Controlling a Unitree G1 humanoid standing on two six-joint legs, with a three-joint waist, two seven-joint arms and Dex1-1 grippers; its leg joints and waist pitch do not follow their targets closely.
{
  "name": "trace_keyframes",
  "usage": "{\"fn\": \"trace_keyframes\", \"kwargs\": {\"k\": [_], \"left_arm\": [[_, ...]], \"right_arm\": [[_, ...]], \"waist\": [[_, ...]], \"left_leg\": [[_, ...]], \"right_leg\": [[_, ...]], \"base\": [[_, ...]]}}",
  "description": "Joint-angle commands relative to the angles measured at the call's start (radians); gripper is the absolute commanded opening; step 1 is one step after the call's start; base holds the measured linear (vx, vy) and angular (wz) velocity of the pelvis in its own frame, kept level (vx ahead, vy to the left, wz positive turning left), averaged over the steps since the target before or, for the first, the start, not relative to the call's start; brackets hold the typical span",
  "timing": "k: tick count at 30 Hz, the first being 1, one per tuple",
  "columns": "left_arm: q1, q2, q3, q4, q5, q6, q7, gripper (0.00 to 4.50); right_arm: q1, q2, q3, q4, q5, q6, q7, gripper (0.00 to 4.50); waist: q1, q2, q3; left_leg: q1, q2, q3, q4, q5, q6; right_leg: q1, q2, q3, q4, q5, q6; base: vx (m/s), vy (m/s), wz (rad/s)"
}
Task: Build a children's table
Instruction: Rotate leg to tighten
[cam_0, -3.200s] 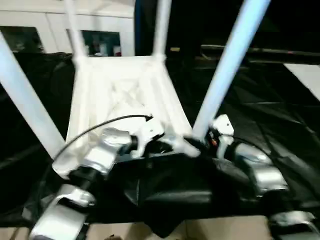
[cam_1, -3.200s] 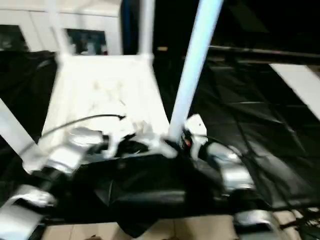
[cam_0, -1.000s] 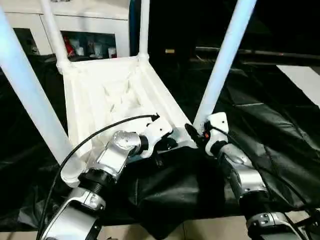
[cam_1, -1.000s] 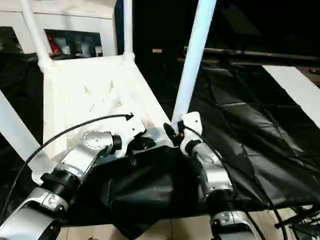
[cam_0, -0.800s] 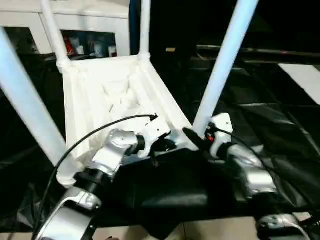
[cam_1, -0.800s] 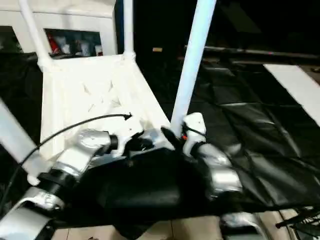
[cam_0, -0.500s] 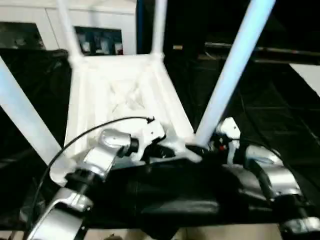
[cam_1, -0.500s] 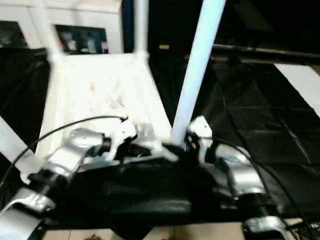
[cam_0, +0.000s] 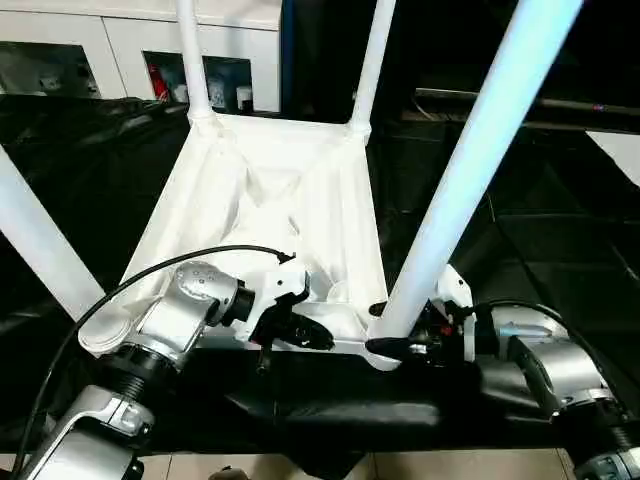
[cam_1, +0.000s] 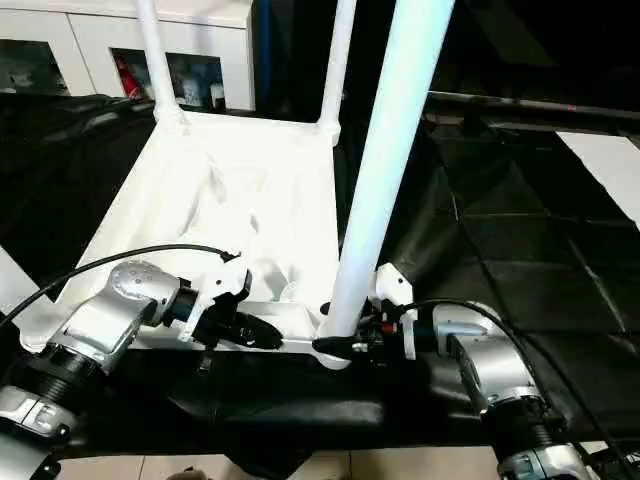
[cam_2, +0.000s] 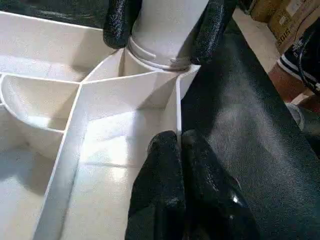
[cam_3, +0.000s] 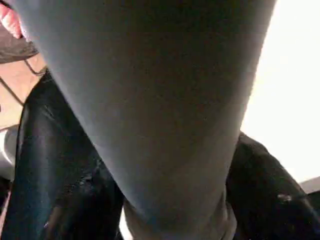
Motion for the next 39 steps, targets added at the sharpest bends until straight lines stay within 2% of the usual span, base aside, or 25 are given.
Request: {"fn": "trace_keyframes", "kwargs": {"k": [1,4,5,6,7,9,10,11,12,14,15,16,18,22,24,27,29,31,33,34,35,37,39], "left_arm": [[0.003,-0.023,-0.027,-0.002,-0.003,-0.031,0.001,0.0],[-0.011,-0.049,-0.019,0.037,0.027,-0.067,0.095,0.0],[-0.022,-0.072,-0.01,0.066,0.046,-0.083,0.164,0.0],[-0.03,-0.089,-0.005,0.086,0.061,-0.095,0.212,0.0],[-0.04,-0.113,-0.001,0.105,0.077,-0.096,0.27,0.0],[-0.046,-0.13,0.0,0.117,0.087,-0.09,0.308,0.0],[-0.053,-0.155,0.001,0.129,0.096,-0.08,0.353,0.0],[-0.053,-0.155,0.001,0.129,0.096,-0.08,0.353,0.0],[-0.057,-0.172,0.001,0.138,0.102,-0.074,0.383,0.0],[-0.067,-0.227,0.006,0.164,0.115,-0.07,0.462,0.0],[-0.073,-0.256,0.002,0.175,0.122,-0.071,0.491,0.0],[-0.072,-0.273,-0.007,0.172,0.121,-0.068,0.489,0.0],[-0.069,-0.291,-0.017,0.17,0.12,-0.067,0.485,0.0],[-0.063,-0.292,-0.038,0.159,0.12,-0.066,0.446,0.0],[-0.06,-0.275,-0.043,0.157,0.126,-0.065,0.422,0.0],[-0.06,-0.257,-0.044,0.159,0.127,-0.066,0.4,0.0],[-0.062,-0.242,-0.043,0.159,0.126,-0.062,0.379,0.0],[-0.067,-0.232,-0.041,0.163,0.126,-0.065,0.367,0.0],[-0.074,-0.224,-0.037,0.171,0.126,-0.067,0.36,0.0],[-0.078,-0.218,-0.036,0.173,0.126,-0.069,0.351,0.0],[-0.082,-0.212,-0.034,0.175,0.125,-0.07,0.338,0.0],[-0.085,-0.201,-0.034,0.17,0.121,-0.072,0.311,0.0],[-0.083,-0.183,-0.04,0.158,0.117,-0.076,0.267,0.0]], "right_arm": [[0.007,0.001,0.001,-0.005,0.02,0.039,0.001,2.4],[0.009,0.028,-0.015,-0.001,0.018,0.053,-0.054,2.39],[0.009,0.055,-0.028,0.009,0.004,0.051,-0.12,2.38],[0.008,0.078,-0.04,0.024,-0.014,0.048,-0.19,2.35],[0.007,0.113,-0.058,0.048,-0.034,0.037,-0.283,2.35],[0.006,0.137,-0.067,0.065,-0.044,0.03,-0.341,2.21],[0.005,0.173,-0.074,0.088,-0.065,0.031,-0.428,2.13],[0.005,0.173,-0.074,0.088,-0.065,0.031,-0.428,2.13],[0.004,0.197,-0.078,0.103,-0.079,0.033,-0.487,2.07],[-0.007,0.269,-0.092,0.157,-0.131,0.016,-0.673,2.0],[-0.026,0.31,-0.11,0.202,-0.153,0.01,-0.779,2.0],[-0.043,0.332,-0.119,0.231,-0.163,0.005,-0.839,1.98],[-0.061,0.359,-0.127,0.261,-0.174,-0.003,-0.897,1.98],[-0.065,0.374,-0.103,0.253,-0.171,-0.047,-0.823,1.98],[-0.058,0.358,-0.102,0.236,-0.151,-0.071,-0.754,2.67],[-0.064,0.329,-0.112,0.228,-0.129,-0.087,-0.699,2.78],[-0.064,0.282,-0.104,0.201,-0.104,-0.084,-0.604,3.07],[-0.057,0.233,-0.094,0.167,-0.079,-0.071,-0.505,3.13],[-0.043,0.176,-0.079,0.133,-0.068,-0.071,-0.41,3.13],[-0.034,0.134,-0.07,0.115,-0.067,-0.077,-0.35,3.13],[-0.032,0.087,-0.07,0.115,-0.069,-0.091,-0.291,3.13],[-0.04,0.028,-0.088,0.131,-0.069,-0.107,-0.234,3.13],[-0.059,-0.03,-0.125,0.157,-0.054,-0.116,-0.18,3.13]], "waist": [[-0.001,0.004,-0.049],[0.0,0.002,-0.047],[0.0,0.001,-0.046],[-0.002,-0.001,-0.043],[-0.002,-0.001,-0.043],[-0.004,-0.004,-0.043],[-0.006,-0.001,-0.041],[-0.008,-0.002,-0.041],[-0.011,-0.004,-0.041],[-0.018,-0.001,-0.039],[-0.025,-0.004,-0.037],[-0.036,-0.004,-0.039],[-0.041,-0.003,-0.039],[-0.043,0.001,-0.039],[-0.044,-0.001,-0.04],[-0.041,0.001,-0.043],[-0.036,0.002,-0.047],[-0.03,0.002,-0.053],[-0.025,0.002,-0.053],[-0.02,-0.002,-0.054],[-0.016,-0.001,-0.055],[-0.011,0.0,-0.054],[-0.005,0.0,-0.053]], "left_leg": [[-0.007,0.051,-0.012,-0.055,-0.114,0.075],[-0.005,0.051,-0.012,-0.056,-0.131,0.071],[-0.005,0.051,-0.012,-0.057,-0.141,0.065],[-0.002,0.051,-0.013,-0.059,-0.157,0.051],[-0.002,0.048,-0.014,-0.059,-0.181,0.041],[-0.003,0.047,-0.016,-0.061,-0.19,0.03],[-0.001,0.048,-0.017,-0.063,-0.197,0.02],[0.0,0.048,-0.017,-0.064,-0.21,0.017],[-0.002,0.047,-0.02,-0.065,-0.225,0.013],[-0.001,0.047,-0.022,-0.067,-0.238,0.003],[0.0,0.044,-0.024,-0.068,-0.262,0.0],[-0.001,0.042,-0.029,-0.069,-0.291,-0.01],[0.001,0.043,-0.029,-0.069,-0.304,-0.007],[0.0,0.044,-0.026,-0.069,-0.314,0.013],[-0.003,0.045,-0.026,-0.07,-0.308,0.02],[-0.003,0.046,-0.022,-0.068,-0.274,0.034],[-0.007,0.048,-0.019,-0.065,-0.228,0.047],[-0.012,0.047,-0.015,-0.058,-0.144,0.081],[-0.012,0.047,-0.013,-0.055,-0.113,0.098],[-0.014,0.045,-0.013,-0.051,-0.094,0.109],[-0.01,0.046,-0.01,-0.049,-0.085,0.125],[-0.011,0.048,-0.01,-0.047,-0.076,0.139],[-0.008,0.05,-0.01,-0.048,-0.095,0.134]], "right_leg": [[0.055,-0.084,0.064,-0.064,-0.141,-0.211],[0.052,-0.083,0.064,-0.069,-0.177,-0.199],[0.051,-0.085,0.064,-0.072,-0.208,-0.189],[0.047,-0.084,0.064,-0.078,-0.251,-0.172],[0.049,-0.087,0.062,-0.084,-0.316,-0.15],[0.046,-0.088,0.061,-0.09,-0.376,-0.124],[0.041,-0.088,0.062,-0.094,-0.401,-0.11],[0.039,-0.087,0.061,-0.097,-0.413,-0.106],[0.042,-0.089,0.059,-0.099,-0.444,-0.092],[0.035,-0.088,0.06,-0.103,-0.465,-0.079],[0.035,-0.088,0.057,-0.107,-0.5,-0.067],[0.034,-0.09,0.053,-0.113,-0.551,-0.051],[0.031,-0.09,0.054,-0.116,-0.55,-0.047],[0.029,-0.088,0.059,-0.115,-0.51,-0.059],[0.031,-0.088,0.06,-0.112,-0.49,-0.067],[0.034,-0.087,0.064,-0.104,-0.42,-0.096],[0.041,-0.086,0.065,-0.094,-0.334,-0.125],[0.051,-0.083,0.066,-0.074,-0.174,-0.173],[0.053,-0.082,0.065,-0.067,-0.11,-0.198],[0.061,-0.081,0.064,-0.065,-0.08,-0.203],[0.057,-0.081,0.065,-0.061,-0.053,-0.217],[0.057,-0.083,0.064,-0.059,-0.048,-0.229],[0.056,-0.085,0.063,-0.064,-0.09,-0.229]], "base": [[0.0,0.0,0.0],[0.0,0.0,0.0],[0.0,0.0,0.0],[0.0,0.0,0.0],[0.0,0.0,0.0],[0.0,0.0,0.0],[0.0,0.0,0.0],[0.0,0.0,0.0],[0.0,0.0,0.0],[0.0,0.0,0.0],[0.0,0.0,0.0],[0.0,0.0,0.0],[0.0,0.0,0.0],[0.0,0.0,0.0],[0.0,0.0,0.0],[0.0,0.0,0.0],[0.0,0.0,0.0],[0.0,0.0,0.0],[0.0,0.0,0.0],[0.0,0.0,0.0],[0.0,0.0,0.0],[0.0,0.0,0.0],[0.0,0.0,0.0]]}}
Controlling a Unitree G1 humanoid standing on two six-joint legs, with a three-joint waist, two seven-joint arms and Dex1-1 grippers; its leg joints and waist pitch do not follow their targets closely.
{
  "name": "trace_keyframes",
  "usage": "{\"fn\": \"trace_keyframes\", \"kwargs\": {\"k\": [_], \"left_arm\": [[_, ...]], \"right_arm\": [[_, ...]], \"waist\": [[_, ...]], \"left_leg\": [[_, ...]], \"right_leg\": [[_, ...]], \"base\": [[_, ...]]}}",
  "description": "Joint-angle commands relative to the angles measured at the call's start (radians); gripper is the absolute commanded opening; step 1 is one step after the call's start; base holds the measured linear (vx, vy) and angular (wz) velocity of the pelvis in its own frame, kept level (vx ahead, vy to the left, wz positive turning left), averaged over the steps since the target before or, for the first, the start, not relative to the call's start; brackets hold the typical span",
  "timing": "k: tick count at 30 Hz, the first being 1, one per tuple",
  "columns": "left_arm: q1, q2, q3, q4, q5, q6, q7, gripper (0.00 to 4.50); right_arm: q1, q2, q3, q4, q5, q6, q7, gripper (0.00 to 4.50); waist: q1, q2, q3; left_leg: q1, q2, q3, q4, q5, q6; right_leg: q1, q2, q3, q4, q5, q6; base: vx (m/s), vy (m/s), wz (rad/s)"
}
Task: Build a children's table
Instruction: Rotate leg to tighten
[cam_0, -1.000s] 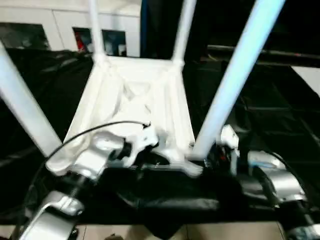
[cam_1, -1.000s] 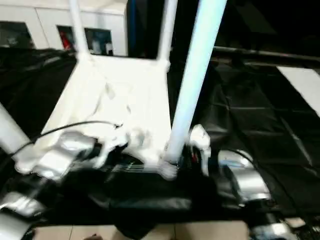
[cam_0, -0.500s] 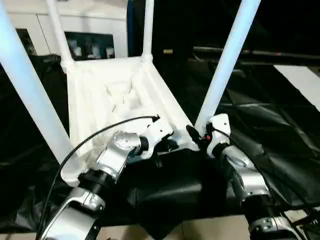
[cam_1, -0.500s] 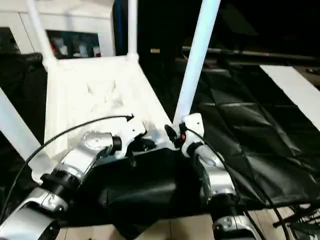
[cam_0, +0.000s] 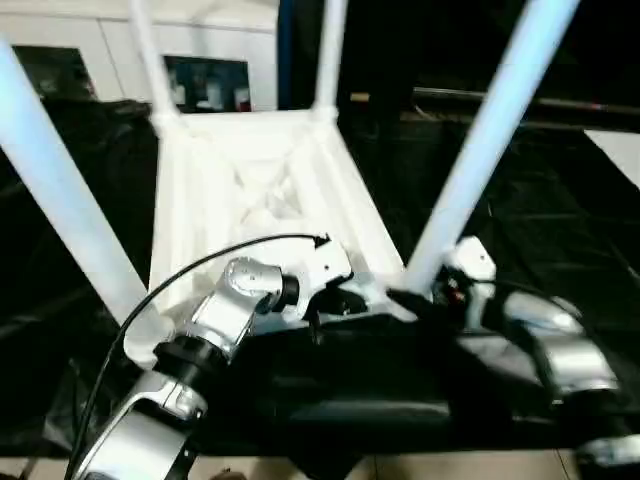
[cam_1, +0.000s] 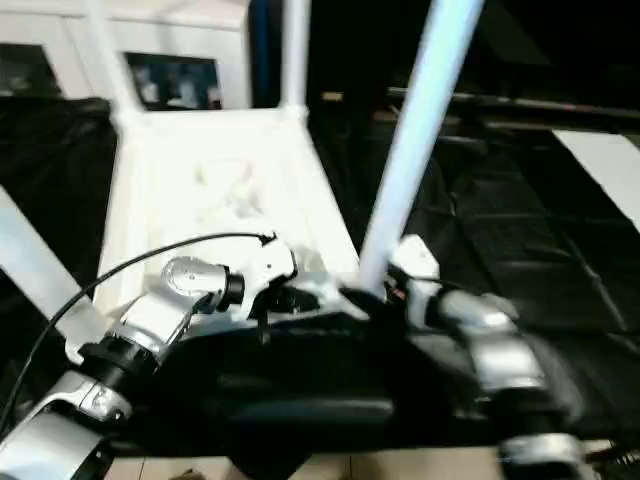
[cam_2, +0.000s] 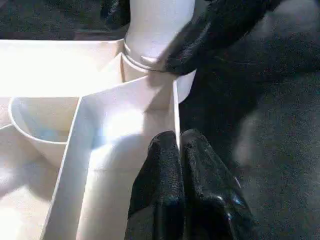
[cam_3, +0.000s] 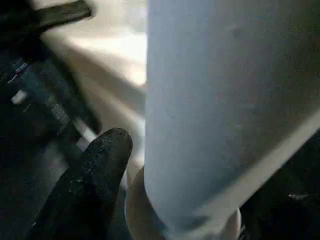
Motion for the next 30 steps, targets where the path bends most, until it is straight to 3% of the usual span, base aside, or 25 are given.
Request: {"fn": "trace_keyframes", "kwargs": {"k": [1,6,11,16,21,29,30], "left_arm": [[0.002,0.009,-0.041,0.008,-0.002,-0.001,-0.05,0.0],[0.006,0.032,-0.035,-0.007,-0.02,0.007,-0.093,0.0],[0.007,0.05,-0.029,-0.006,-0.026,0.002,-0.11,0.0],[0.009,0.06,-0.03,-0.009,-0.038,-0.002,-0.131,0.0],[0.004,0.065,-0.034,-0.01,-0.047,-0.004,-0.14,0.0],[0.002,0.069,-0.038,-0.011,-0.049,-0.005,-0.147,0.0],[0.002,0.071,-0.038,-0.011,-0.049,-0.005,-0.148,0.0]], "right_arm": [[-0.012,-0.037,-0.013,0.016,0.02,-0.006,0.07,3.13],[-0.008,-0.134,-0.035,-0.005,0.064,0.026,0.181,3.13],[0.0,-0.175,-0.048,0.004,0.07,0.018,0.225,3.13],[-0.004,-0.169,-0.058,-0.012,0.097,0.026,0.233,3.13],[0.004,-0.137,-0.025,-0.04,0.094,0.032,0.228,3.13],[0.001,-0.093,0.005,-0.038,0.082,0.029,0.217,3.13],[-0.003,-0.089,0.007,-0.03,0.077,0.03,0.212,2.98]], "waist": [[-0.001,-0.001,-0.047],[0.003,-0.006,-0.045],[0.004,-0.004,-0.047],[0.004,-0.004,-0.048],[0.006,0.004,-0.048],[0.005,0.005,-0.049],[0.006,0.006,-0.049]], "left_leg": [[-0.007,0.05,-0.009,-0.048,-0.1,0.129],[-0.009,0.049,-0.011,-0.048,-0.124,0.113],[-0.009,0.048,-0.011,-0.046,-0.109,0.116],[-0.009,0.048,-0.011,-0.045,-0.099,0.119],[-0.008,0.051,-0.012,-0.046,-0.104,0.114],[-0.009,0.05,-0.012,-0.047,-0.102,0.102],[-0.008,0.051,-0.012,-0.048,-0.104,0.1]], "right_leg": [[0.055,-0.083,0.062,-0.064,-0.103,-0.23],[0.056,-0.083,0.061,-0.07,-0.176,-0.209],[0.056,-0.082,0.06,-0.068,-0.165,-0.206],[0.056,-0.08,0.059,-0.066,-0.142,-0.215],[0.055,-0.08,0.057,-0.064,-0.133,-0.221],[0.058,-0.081,0.059,-0.062,-0.116,-0.228],[0.057,-0.082,0.059,-0.062,-0.118,-0.229]], "base": [[0.0,0.0,0.0],[0.0,0.0,0.0],[0.0,0.0,0.0],[0.0,0.0,0.0],[0.0,0.0,0.0],[0.0,0.0,0.0],[0.0,0.0,0.0]]}}
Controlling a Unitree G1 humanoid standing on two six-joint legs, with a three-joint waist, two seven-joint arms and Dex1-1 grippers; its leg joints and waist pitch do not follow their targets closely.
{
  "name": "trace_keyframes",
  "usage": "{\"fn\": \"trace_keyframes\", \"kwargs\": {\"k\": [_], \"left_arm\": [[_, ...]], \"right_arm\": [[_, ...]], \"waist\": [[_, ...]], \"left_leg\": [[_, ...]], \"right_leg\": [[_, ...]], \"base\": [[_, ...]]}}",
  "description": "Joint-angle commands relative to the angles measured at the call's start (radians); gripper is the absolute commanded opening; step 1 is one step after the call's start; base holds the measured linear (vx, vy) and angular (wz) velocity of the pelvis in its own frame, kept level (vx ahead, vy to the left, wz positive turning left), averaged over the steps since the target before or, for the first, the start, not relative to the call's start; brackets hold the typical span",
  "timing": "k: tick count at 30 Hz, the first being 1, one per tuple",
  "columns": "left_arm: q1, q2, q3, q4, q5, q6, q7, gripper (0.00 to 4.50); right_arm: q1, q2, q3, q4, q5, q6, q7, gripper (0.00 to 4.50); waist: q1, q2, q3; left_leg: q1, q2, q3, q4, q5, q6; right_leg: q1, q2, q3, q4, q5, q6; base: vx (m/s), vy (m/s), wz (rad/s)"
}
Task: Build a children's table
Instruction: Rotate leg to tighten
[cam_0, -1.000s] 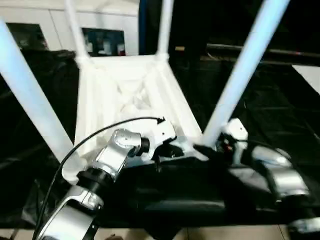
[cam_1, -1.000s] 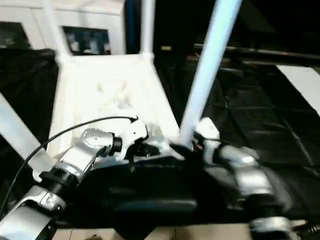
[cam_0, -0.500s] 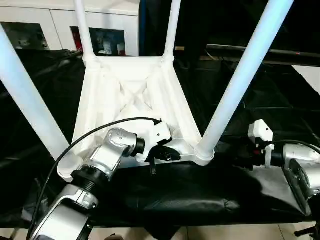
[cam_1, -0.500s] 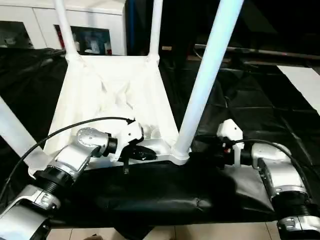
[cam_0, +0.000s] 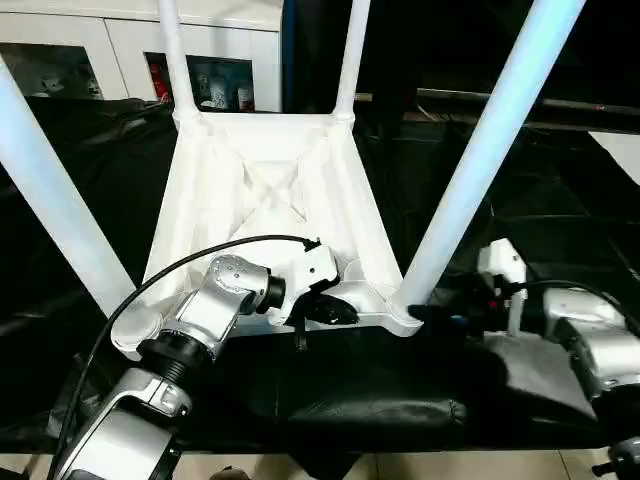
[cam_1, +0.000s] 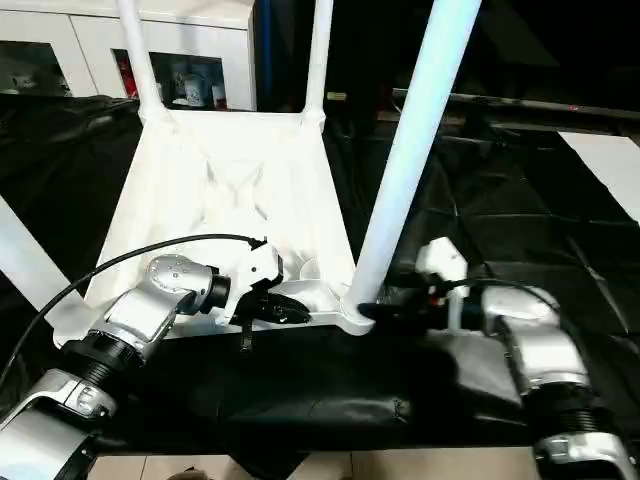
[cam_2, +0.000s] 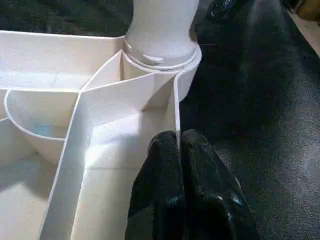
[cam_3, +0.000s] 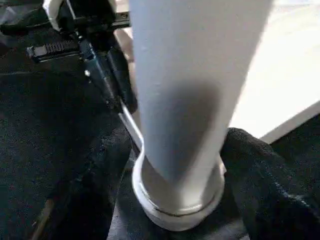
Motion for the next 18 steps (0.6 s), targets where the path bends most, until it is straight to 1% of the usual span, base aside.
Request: {"fn": "trace_keyframes", "kwargs": {"k": [1,2,5,6,7,8,9,10,11,12,14,16,17,18], "left_arm": [[0.003,0.003,-0.031,-0.011,0.002,0.001,-0.035,0.0],[0.003,0.005,-0.031,-0.012,0.002,0.002,-0.036,0.0],[0.005,0.007,-0.031,-0.013,0.002,0.002,-0.036,0.0],[0.005,0.008,-0.031,-0.014,0.002,0.003,-0.036,0.0],[0.005,0.008,-0.031,-0.014,0.002,0.003,-0.036,0.0],[0.006,0.008,-0.031,-0.015,0.002,0.004,-0.037,0.0],[0.006,0.008,-0.031,-0.016,0.002,0.005,-0.037,0.0],[0.006,0.009,-0.031,-0.016,0.001,0.005,-0.037,0.0],[0.008,0.011,-0.032,-0.017,-0.001,0.005,-0.037,0.0],[0.008,0.012,-0.032,-0.019,-0.001,0.005,-0.037,0.0],[0.009,0.013,-0.031,-0.023,-0.003,0.0,-0.036,0.0],[0.004,0.006,-0.022,-0.029,-0.012,0.027,-0.024,0.0],[0.002,0.005,-0.021,-0.029,-0.015,0.04,-0.025,0.44],[-0.002,0.004,-0.021,-0.029,-0.017,0.053,-0.029,0.55]], "right_arm": [[-0.013,0.009,0.007,0.016,-0.02,0.006,-0.016,2.98],[-0.018,0.015,0.009,0.024,-0.019,0.015,-0.02,2.98],[-0.023,0.024,0.014,0.03,-0.023,0.016,-0.024,2.68],[-0.024,0.026,0.015,0.03,-0.022,0.021,-0.024,2.68],[-0.025,0.028,0.015,0.031,-0.022,0.023,-0.023,2.46],[-0.025,0.028,0.017,0.031,-0.021,0.024,-0.023,2.46],[-0.025,0.028,0.019,0.031,-0.021,0.025,-0.023,2.36],[-0.025,0.029,0.02,0.033,-0.021,0.023,-0.024,2.31],[-0.026,0.031,0.022,0.036,-0.02,0.022,-0.024,2.16],[-0.025,0.032,0.023,0.036,-0.02,0.022,-0.024,2.16],[-0.026,0.034,0.023,0.037,-0.021,0.023,-0.022,2.02],[-0.027,0.04,0.022,0.04,-0.024,0.023,-0.02,1.99],[-0.028,0.041,0.022,0.041,-0.025,0.022,-0.02,1.98],[-0.028,0.043,0.024,0.043,-0.026,0.021,-0.021,1.98]], "waist": [[0.001,0.004,-0.053],[0.001,0.004,-0.052],[0.001,0.004,-0.053],[0.001,0.004,-0.053],[0.001,0.005,-0.053],[0.001,0.005,-0.053],[0.002,0.005,-0.053],[0.002,0.003,-0.053],[0.002,0.003,-0.052],[0.002,0.004,-0.053],[0.002,0.003,-0.053],[0.002,0.003,-0.054],[0.002,0.003,-0.054],[0.002,0.003,-0.053]], "left_leg": [[-0.008,0.05,-0.013,-0.051,-0.102,0.098],[-0.007,0.049,-0.012,-0.051,-0.109,0.095],[-0.008,0.049,-0.012,-0.051,-0.106,0.091],[-0.007,0.05,-0.012,-0.052,-0.105,0.091],[-0.007,0.05,-0.012,-0.051,-0.103,0.092],[-0.007,0.05,-0.012,-0.051,-0.102,0.091],[-0.006,0.05,-0.012,-0.051,-0.1,0.093],[-0.007,0.05,-0.011,-0.051,-0.099,0.094],[-0.008,0.05,-0.012,-0.052,-0.101,0.094],[-0.007,0.05,-0.012,-0.051,-0.102,0.093],[-0.008,0.05,-0.012,-0.051,-0.1,0.093],[-0.007,0.05,-0.011,-0.05,-0.094,0.093],[-0.008,0.05,-0.012,-0.05,-0.091,0.094],[-0.008,0.05,-0.011,-0.051,-0.091,0.094]], "right_leg": [[0.057,-0.082,0.059,-0.063,-0.116,-0.228],[0.056,-0.082,0.059,-0.064,-0.122,-0.229],[0.058,-0.082,0.06,-0.063,-0.118,-0.228],[0.057,-0.082,0.06,-0.063,-0.116,-0.23],[0.057,-0.082,0.06,-0.062,-0.112,-0.232],[0.058,-0.082,0.06,-0.062,-0.109,-0.232],[0.057,-0.081,0.06,-0.061,-0.104,-0.234],[0.058,-0.081,0.06,-0.061,-0.102,-0.233],[0.058,-0.082,0.06,-0.061,-0.11,-0.231],[0.058,-0.083,0.06,-0.062,-0.114,-0.23],[0.058,-0.082,0.06,-0.061,-0.111,-0.229],[0.058,-0.082,0.061,-0.059,-0.099,-0.232],[0.059,-0.083,0.061,-0.059,-0.095,-0.233],[0.058,-0.082,0.06,-0.058,-0.097,-0.235]], "base": [[0.0,0.0,0.0],[0.0,0.0,0.0],[0.0,0.0,0.0],[0.0,0.0,0.0],[0.0,0.0,0.0],[0.0,0.0,0.0],[0.0,0.0,0.0],[0.0,0.0,0.0],[0.0,0.0,0.0],[0.0,0.0,0.0],[0.0,0.0,0.0],[0.0,0.0,0.0],[0.0,0.0,0.0],[0.0,0.0,0.0]]}}
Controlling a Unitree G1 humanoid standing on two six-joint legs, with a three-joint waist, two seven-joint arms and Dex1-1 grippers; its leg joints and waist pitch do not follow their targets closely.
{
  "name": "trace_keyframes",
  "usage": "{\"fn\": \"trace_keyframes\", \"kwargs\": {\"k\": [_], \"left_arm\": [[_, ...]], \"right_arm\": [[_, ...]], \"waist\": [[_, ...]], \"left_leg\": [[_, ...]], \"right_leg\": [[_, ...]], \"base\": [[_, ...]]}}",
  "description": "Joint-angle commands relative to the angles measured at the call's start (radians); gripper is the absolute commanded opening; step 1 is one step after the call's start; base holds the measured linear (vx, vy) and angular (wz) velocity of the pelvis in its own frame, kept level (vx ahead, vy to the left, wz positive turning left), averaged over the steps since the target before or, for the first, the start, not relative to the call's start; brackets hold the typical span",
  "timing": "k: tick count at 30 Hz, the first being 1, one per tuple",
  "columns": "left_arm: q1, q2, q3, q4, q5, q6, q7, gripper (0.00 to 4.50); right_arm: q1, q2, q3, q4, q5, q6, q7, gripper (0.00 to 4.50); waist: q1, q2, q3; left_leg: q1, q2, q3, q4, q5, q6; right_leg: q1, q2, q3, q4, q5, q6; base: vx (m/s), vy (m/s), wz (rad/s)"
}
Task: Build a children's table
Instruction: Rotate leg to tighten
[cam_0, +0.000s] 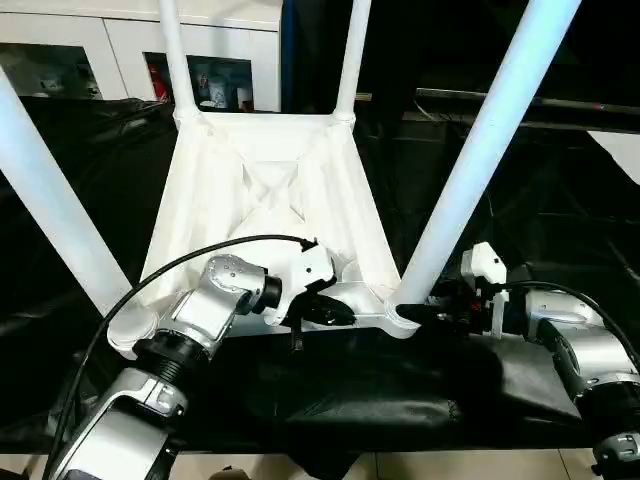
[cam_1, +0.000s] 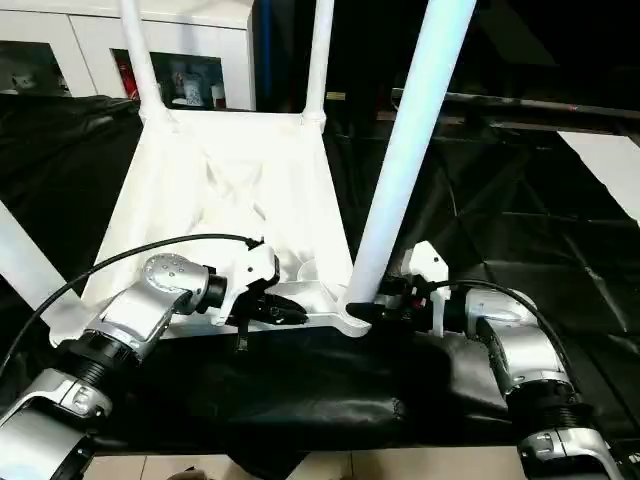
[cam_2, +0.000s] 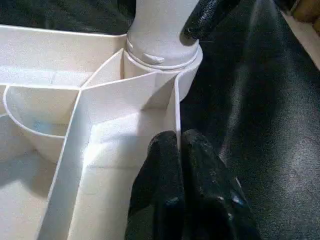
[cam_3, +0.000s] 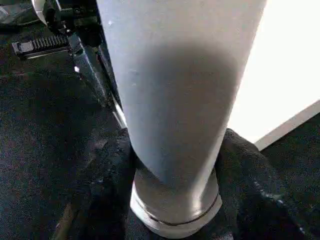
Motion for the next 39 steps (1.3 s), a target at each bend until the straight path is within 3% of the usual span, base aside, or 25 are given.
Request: {"fn": "trace_keyframes", "kwargs": {"k": [1,15,22,28,32,34,36,39], "left_arm": [[-0.005,-0.009,-0.021,-0.017,0.0,0.025,-0.014,0.55],[-0.024,0.021,-0.058,0.023,0.078,0.049,0.047,0.67],[-0.034,0.013,-0.048,0.031,0.068,0.048,0.05,0.01],[-0.029,0.021,-0.059,0.016,0.057,0.062,0.023,0.0],[-0.031,0.005,-0.039,0.032,0.06,0.049,0.079,0.0],[-0.033,-0.019,-0.03,0.044,0.067,0.042,0.134,0.0],[-0.033,-0.058,-0.02,0.057,0.075,0.051,0.207,0.0],[-0.033,-0.103,-0.018,0.071,0.085,0.064,0.278,0.0]], "right_arm": [[-0.01,0.01,0.009,0.008,-0.006,0.007,0.007,1.98],[-0.01,0.016,0.018,0.005,-0.009,0.007,0.013,1.96],[-0.012,0.017,0.018,0.006,-0.009,0.007,0.013,1.96],[-0.006,0.018,0.016,0.001,-0.008,0.01,0.012,1.96],[0.002,0.045,0.004,0.011,-0.014,0.024,-0.055,1.96],[-0.007,0.091,-0.01,0.052,-0.048,0.024,-0.186,1.96],[-0.013,0.157,-0.016,0.104,-0.092,0.007,-0.347,1.96],[-0.014,0.245,-0.024,0.15,-0.119,0.015,-0.518,1.95]], "waist": [[0.002,0.002,-0.054],[0.0,0.001,-0.054],[0.001,0.004,-0.052],[0.0,0.006,-0.053],[-0.002,0.007,-0.051],[-0.003,0.006,-0.048],[-0.012,0.007,-0.041],[-0.028,0.009,-0.036]], "left_leg": [[-0.007,0.049,-0.011,-0.05,-0.093,0.094],[-0.007,0.048,-0.012,-0.05,-0.094,0.094],[-0.007,0.047,-0.012,-0.051,-0.117,0.086],[-0.007,0.047,-0.013,-0.051,-0.121,0.08],[-0.007,0.047,-0.014,-0.052,-0.127,0.078],[-0.007,0.045,-0.013,-0.054,-0.148,0.066],[0.0,0.042,-0.017,-0.06,-0.213,0.028],[-0.001,0.039,-0.024,-0.065,-0.279,0.006]], "right_leg": [[0.058,-0.082,0.06,-0.06,-0.101,-0.235],[0.058,-0.082,0.061,-0.061,-0.114,-0.226],[0.057,-0.082,0.06,-0.067,-0.154,-0.219],[0.057,-0.082,0.06,-0.066,-0.147,-0.22],[0.056,-0.081,0.06,-0.068,-0.153,-0.22],[0.055,-0.082,0.058,-0.075,-0.21,-0.203],[0.045,-0.084,0.053,-0.095,-0.397,-0.139],[0.039,-0.084,0.047,-0.111,-0.538,-0.083]], "base": [[0.0,0.0,0.0],[0.0,0.0,0.0],[0.0,0.0,0.0],[0.0,0.0,0.0],[0.0,0.0,0.0],[0.0,0.0,0.0],[0.0,0.0,0.0],[0.0,0.0,0.0]]}}
